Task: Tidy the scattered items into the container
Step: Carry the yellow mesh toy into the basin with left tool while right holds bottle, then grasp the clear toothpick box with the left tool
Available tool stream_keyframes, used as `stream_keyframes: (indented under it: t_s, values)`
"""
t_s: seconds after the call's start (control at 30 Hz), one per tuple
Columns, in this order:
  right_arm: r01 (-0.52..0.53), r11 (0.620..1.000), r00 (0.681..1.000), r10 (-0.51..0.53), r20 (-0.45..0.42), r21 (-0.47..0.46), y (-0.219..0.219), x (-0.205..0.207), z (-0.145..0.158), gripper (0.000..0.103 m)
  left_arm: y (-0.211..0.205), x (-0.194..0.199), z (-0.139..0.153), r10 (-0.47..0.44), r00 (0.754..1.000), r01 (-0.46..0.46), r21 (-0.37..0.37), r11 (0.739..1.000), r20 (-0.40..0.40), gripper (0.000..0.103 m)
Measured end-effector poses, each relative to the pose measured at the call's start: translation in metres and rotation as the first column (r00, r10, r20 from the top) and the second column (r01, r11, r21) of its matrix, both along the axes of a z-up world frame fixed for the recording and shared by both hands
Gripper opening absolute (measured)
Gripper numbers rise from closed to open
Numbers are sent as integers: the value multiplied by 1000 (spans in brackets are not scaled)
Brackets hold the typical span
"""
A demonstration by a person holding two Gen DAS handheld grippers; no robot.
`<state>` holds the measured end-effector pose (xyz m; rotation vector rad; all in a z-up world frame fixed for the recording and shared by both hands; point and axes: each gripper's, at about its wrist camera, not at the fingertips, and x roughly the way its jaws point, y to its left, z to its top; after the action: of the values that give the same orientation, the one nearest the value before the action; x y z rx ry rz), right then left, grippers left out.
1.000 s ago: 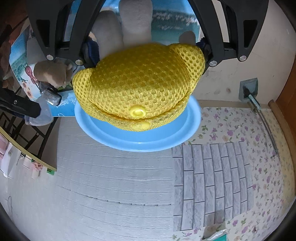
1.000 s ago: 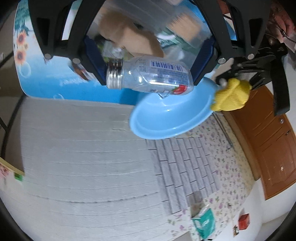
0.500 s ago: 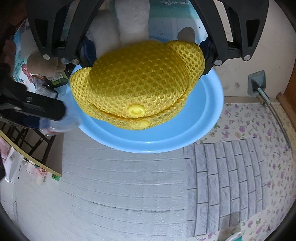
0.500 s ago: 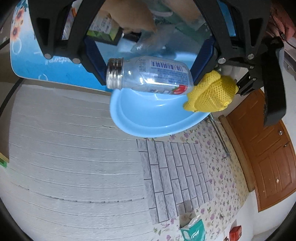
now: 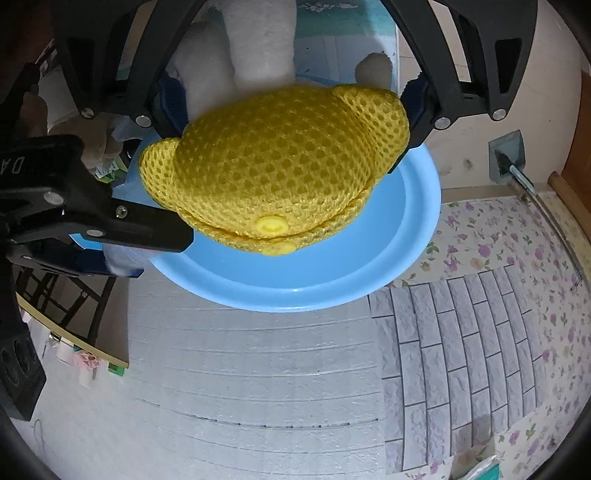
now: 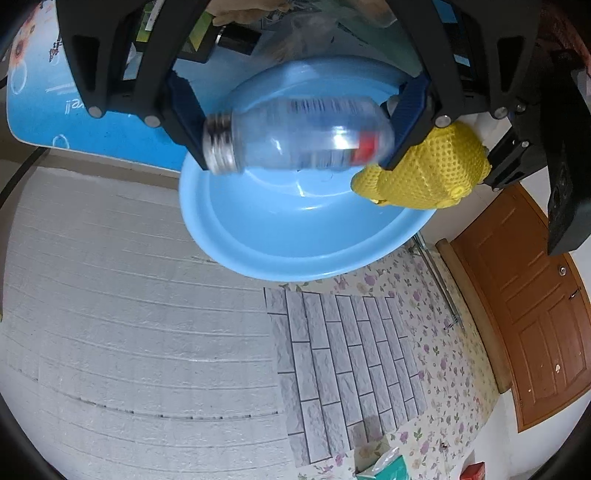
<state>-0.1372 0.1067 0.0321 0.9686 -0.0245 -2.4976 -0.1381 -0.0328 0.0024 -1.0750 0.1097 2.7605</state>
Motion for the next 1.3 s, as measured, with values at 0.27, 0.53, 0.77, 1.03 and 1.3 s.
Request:
stream_keyframes:
  t_s: [0.27, 0.53, 0.77, 1.03, 1.3]
  values:
    - [6, 1000, 999, -7, -41, -25, 16, 22, 14, 89, 17, 9, 1, 39, 999, -39, 0, 999, -18, 98]
    - [35, 997, 998, -38, -57, -63, 52, 43, 21, 89, 34, 22, 11, 57, 997, -58, -22, 998, -48, 98]
    - [46, 996, 997, -49, -51, -75, 76, 60, 14, 89, 30, 51, 14, 108, 993, -108, 11, 994, -50, 98]
    - [89, 995, 996, -89, 14, -32, 100, 62, -11, 89, 29, 81, -7, 112, 994, -112, 40, 993, 0, 98]
    - [111, 994, 992, -111, 53, 10, 111, 59, -24, 89, 32, 86, -41, 97, 991, -104, 67, 992, 94, 98]
